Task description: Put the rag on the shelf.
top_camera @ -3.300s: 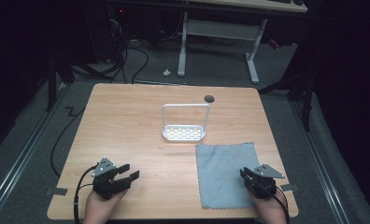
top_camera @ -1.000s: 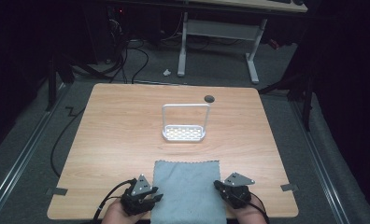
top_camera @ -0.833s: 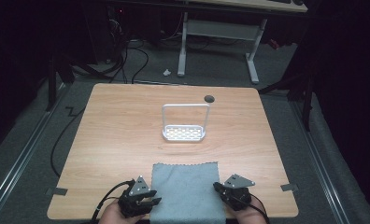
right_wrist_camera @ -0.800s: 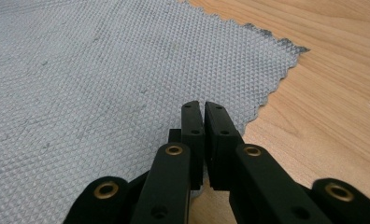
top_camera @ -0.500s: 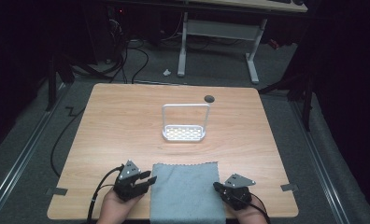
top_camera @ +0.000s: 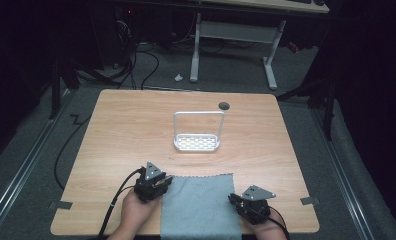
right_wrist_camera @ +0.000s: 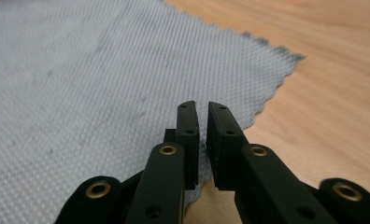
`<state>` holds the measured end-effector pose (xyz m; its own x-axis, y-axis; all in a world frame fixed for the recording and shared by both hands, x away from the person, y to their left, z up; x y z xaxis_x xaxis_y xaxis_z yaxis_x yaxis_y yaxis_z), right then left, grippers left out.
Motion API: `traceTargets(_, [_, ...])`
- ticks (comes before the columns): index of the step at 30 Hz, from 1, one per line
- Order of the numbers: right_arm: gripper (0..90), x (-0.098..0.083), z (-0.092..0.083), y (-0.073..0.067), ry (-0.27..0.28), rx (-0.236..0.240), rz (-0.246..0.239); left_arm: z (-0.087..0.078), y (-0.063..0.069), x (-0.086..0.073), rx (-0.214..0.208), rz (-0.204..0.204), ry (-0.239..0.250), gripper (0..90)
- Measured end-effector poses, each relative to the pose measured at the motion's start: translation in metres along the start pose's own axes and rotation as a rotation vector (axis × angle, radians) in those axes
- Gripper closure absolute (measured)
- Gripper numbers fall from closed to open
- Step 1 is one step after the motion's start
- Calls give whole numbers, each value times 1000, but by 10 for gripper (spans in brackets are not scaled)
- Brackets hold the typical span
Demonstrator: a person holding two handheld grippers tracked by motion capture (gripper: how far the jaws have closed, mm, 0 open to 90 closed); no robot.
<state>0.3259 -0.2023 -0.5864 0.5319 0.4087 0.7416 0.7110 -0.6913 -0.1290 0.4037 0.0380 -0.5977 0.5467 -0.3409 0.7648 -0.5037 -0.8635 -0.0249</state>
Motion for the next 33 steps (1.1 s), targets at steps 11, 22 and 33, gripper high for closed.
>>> traceTargets(11, [760, 52, 6, 43, 141, -119, 94, 0, -2, -1, -53, -46, -16, 861])
traceTargets(22, [618, 28, 22, 62, 69, -106, 164, 0, -2, -1, -56, -57, -18, 868])
traceTargets(33, [788, 32, 43, 52, 4, -104, 92, -1, -3, -2, -62, -72, -21, 869])
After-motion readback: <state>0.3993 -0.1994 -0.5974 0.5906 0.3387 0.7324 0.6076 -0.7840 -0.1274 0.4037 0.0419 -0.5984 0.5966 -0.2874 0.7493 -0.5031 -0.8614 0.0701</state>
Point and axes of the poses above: each handheld gripper's, and its own axes: z roughly forward along the jaws, x roughly out of its top, y roughly to its right, the point moved 10 cm from there along z, roughly forward along the jaws, and after that the axes turned 12 degrees about x, right-handed, at the moved point
